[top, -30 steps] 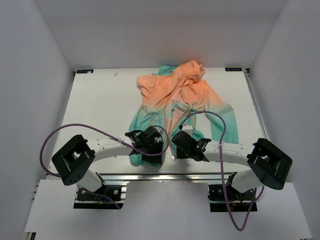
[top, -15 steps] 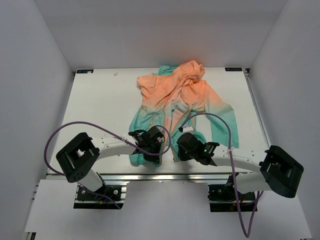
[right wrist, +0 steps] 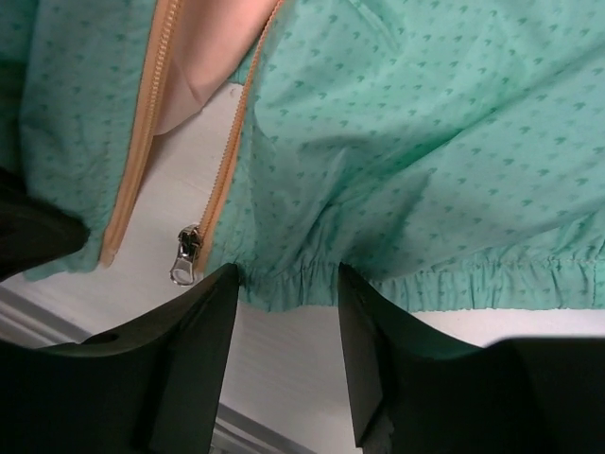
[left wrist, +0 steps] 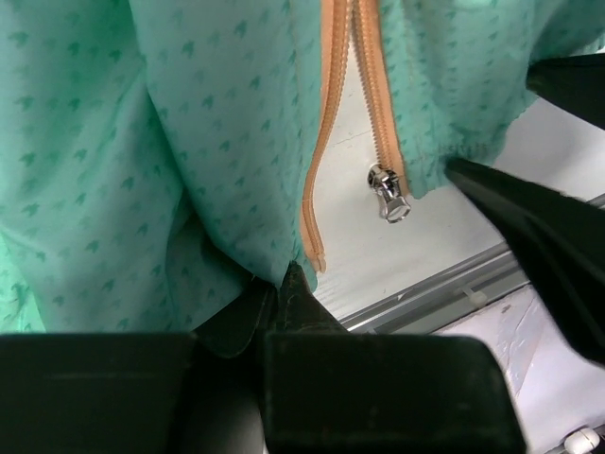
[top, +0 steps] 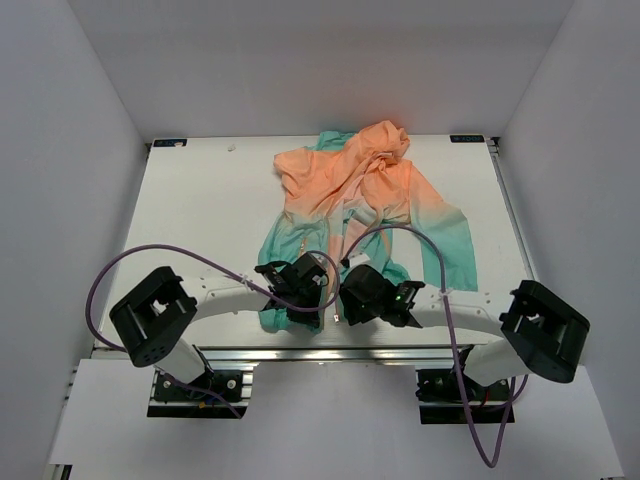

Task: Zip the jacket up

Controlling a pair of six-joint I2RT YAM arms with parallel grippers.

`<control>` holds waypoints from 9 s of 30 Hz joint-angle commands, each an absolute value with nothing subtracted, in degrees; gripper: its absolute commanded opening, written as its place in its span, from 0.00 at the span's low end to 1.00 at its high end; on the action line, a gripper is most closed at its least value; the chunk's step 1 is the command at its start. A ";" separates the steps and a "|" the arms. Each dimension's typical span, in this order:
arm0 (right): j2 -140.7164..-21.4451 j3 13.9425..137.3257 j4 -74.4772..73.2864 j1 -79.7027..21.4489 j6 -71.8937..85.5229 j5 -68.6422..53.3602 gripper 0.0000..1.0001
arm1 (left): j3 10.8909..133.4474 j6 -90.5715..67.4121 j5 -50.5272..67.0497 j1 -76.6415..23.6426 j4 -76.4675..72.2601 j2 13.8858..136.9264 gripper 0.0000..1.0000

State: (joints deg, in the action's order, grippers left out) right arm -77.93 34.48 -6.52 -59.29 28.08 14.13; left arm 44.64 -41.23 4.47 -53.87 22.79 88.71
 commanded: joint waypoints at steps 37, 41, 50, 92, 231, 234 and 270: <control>-90.62 42.46 -14.77 -66.18 45.27 26.55 0.00 | 41.04 -43.24 -3.60 -54.40 24.44 85.44 0.00; -85.54 39.56 -10.38 -66.09 41.41 23.56 0.00 | 43.15 -43.42 -4.48 -54.32 22.42 82.71 0.00; -59.55 24.98 11.84 -61.97 36.14 18.30 0.00 | 45.09 -42.36 -4.48 -53.61 16.98 72.88 0.00; -47.02 18.10 32.78 -60.21 34.72 18.19 0.00 | 42.71 -40.52 -4.75 -52.56 11.25 59.06 0.00; -45.53 10.37 45.61 -60.21 38.58 17.93 0.00 | 40.08 -47.37 0.97 -50.89 5.89 57.13 0.00; -45.61 10.37 46.05 -60.21 38.41 17.58 0.00 | 39.90 -47.37 0.79 -50.89 6.24 57.04 0.00; -45.09 10.37 45.53 -60.21 37.27 17.58 0.00 | 38.67 -48.78 1.40 -50.80 4.49 56.16 0.00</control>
State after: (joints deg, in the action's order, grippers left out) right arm -45.95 9.58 43.42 -60.38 38.50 17.41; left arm 38.83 -48.95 1.02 -51.09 5.93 57.87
